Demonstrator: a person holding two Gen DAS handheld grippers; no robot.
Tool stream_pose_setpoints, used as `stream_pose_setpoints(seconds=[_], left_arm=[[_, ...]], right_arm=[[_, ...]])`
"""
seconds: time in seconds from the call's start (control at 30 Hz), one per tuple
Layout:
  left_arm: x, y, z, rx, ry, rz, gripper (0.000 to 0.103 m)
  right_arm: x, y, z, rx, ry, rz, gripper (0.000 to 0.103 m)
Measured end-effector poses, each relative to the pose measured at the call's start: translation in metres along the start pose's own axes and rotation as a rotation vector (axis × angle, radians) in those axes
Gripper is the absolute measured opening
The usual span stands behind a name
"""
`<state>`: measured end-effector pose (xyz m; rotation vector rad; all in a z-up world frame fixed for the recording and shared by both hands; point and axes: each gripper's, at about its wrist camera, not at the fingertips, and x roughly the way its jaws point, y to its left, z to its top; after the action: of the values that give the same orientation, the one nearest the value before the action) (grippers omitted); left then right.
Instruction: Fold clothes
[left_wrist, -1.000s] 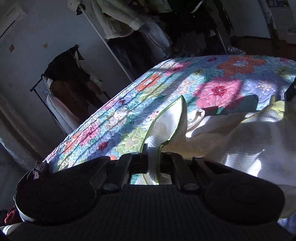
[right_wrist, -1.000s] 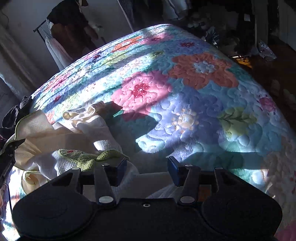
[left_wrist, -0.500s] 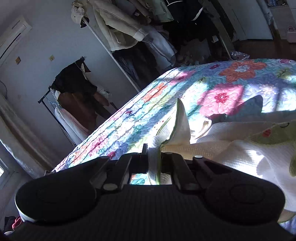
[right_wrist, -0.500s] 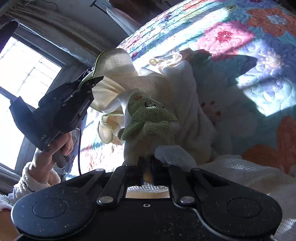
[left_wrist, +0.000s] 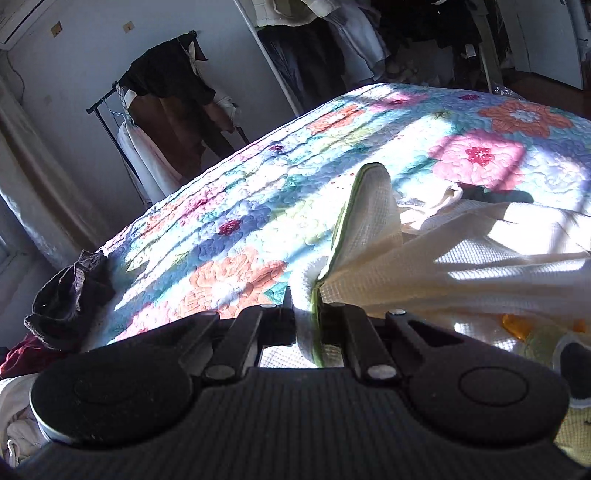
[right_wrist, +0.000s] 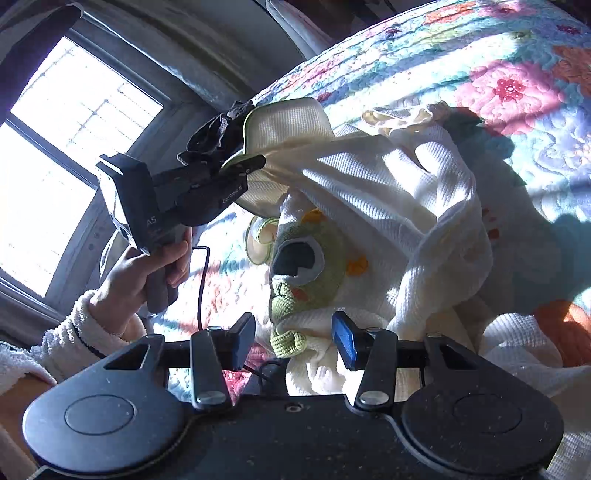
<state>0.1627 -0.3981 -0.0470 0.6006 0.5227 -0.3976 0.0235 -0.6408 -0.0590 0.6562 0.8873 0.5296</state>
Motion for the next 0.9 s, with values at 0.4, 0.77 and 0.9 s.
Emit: stream_pose_setpoints(seconds=[0.4,0.77,0.9], left_arm=[[0.015,-0.024,0.023,0.147,-0.022,-0.161,0.073],[0.010,-0.034,0.081,0.095,-0.197,0.002,0.005],[0.007,0.002,0.117,-0.153,-0.280,-0.008,0.009]], right_arm=[[0.016,-0.064,0.016,0.137,0.002,-0.407,0.052],[-0.031,-0.009,0.112,-0.282,-0.250,-0.768,0.007],[-0.054,-0.017,0.142,-0.232,-0.351,-0.818,0.007]])
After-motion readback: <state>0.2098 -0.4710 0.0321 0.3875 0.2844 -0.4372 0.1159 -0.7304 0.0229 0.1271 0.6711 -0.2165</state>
